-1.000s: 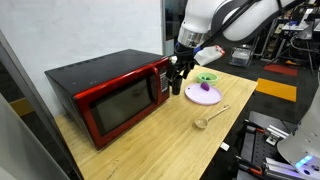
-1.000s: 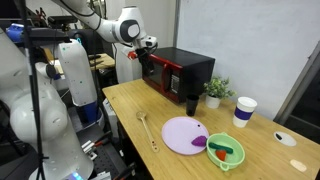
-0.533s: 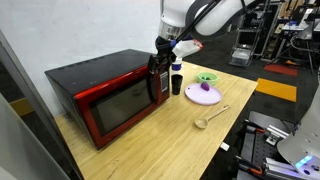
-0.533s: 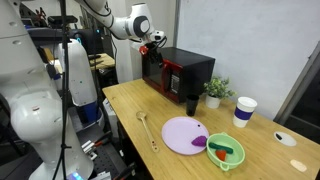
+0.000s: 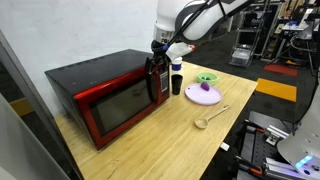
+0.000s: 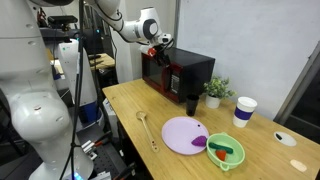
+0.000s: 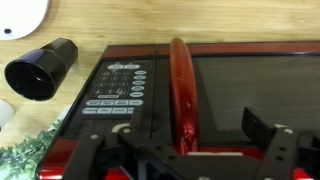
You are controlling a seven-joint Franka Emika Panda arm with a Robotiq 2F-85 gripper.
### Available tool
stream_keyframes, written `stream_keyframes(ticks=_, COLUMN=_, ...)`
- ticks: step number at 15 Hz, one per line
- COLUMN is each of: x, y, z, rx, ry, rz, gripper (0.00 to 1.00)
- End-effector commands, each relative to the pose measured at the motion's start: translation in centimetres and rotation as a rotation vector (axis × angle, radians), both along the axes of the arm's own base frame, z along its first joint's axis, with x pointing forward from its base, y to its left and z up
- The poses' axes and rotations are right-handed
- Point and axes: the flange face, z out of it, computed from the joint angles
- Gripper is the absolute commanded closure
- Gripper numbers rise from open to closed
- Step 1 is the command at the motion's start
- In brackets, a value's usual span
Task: Open the microwave door
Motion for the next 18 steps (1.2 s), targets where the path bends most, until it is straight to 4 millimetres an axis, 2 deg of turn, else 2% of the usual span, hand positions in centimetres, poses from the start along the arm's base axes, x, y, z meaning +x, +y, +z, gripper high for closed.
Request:
stream_keyframes(ticks=1, x=1.5, y=0.0, z=-0.8, rx=-0.024, ry=0.028, rz=0.007, gripper=0.00)
stream_keyframes(ticks=6, x=2.2, y=0.6, z=-1.2, rx=-0.025, ry=0.015, rz=0.007, gripper=0.02)
stream_keyframes(ticks=7, x=2.3, y=0.6, z=-1.1, rx=-0.024, ry=0.013, rz=0.006, gripper=0.26)
stream_keyframes(ticks=9, x=2.3, y=0.7, z=-1.0, rx=-0.028, ry=0.005, rz=0.005, gripper=0.31)
stream_keyframes(ticks=15, x=2.0, y=0.3, z=-0.8, rx=-0.027, ry=0.000, rz=0.004, gripper=0.74)
stream_keyframes(ticks=18, x=1.7, y=-0.7, z=-0.6, rx=-0.026, ry=0.009, rz=-0.012, gripper=0.95)
